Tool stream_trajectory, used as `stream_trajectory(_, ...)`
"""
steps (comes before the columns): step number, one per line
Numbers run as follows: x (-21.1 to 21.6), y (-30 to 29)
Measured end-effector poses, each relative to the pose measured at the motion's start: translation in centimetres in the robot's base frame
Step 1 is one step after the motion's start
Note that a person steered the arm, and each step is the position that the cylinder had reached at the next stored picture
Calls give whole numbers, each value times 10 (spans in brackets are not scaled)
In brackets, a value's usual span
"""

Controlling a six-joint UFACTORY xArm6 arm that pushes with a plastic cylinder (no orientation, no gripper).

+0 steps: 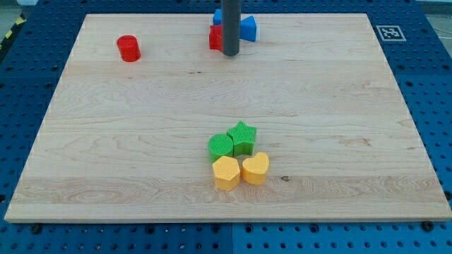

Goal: Move red star into blue cube

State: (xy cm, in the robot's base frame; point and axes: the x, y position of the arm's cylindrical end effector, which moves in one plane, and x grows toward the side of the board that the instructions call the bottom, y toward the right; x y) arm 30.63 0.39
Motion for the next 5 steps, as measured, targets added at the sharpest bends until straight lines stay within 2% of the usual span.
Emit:
stream_trajectory(4, -6, -3)
stream_trajectory(5, -6, -19)
